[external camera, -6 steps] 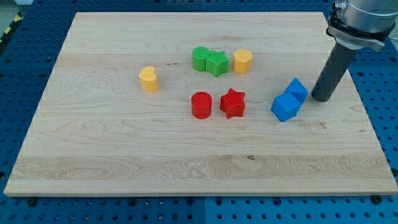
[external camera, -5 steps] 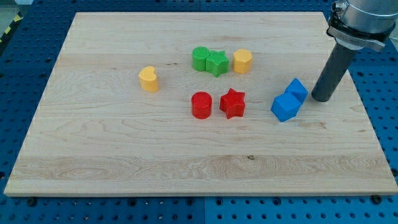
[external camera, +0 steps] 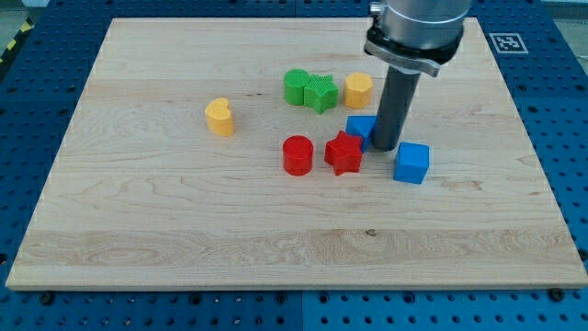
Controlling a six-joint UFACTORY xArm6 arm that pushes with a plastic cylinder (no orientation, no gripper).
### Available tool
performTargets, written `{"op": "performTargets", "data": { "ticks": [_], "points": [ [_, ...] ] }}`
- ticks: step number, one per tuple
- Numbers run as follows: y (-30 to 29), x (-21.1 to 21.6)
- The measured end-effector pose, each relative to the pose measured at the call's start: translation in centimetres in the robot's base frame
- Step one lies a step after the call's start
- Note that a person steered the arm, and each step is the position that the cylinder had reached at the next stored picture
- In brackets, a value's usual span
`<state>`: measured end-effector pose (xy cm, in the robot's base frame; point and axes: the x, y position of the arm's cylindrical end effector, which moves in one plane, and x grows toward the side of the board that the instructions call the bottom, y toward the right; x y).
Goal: Place the blue triangle at the bottom right side of the green star
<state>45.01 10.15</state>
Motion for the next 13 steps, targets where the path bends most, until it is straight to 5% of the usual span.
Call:
{"op": "performTargets", "data": {
  "ticks": [4, 13],
  "points": [
    [0.4, -2.3],
    [-2.2, 0.2]
  ]
}}
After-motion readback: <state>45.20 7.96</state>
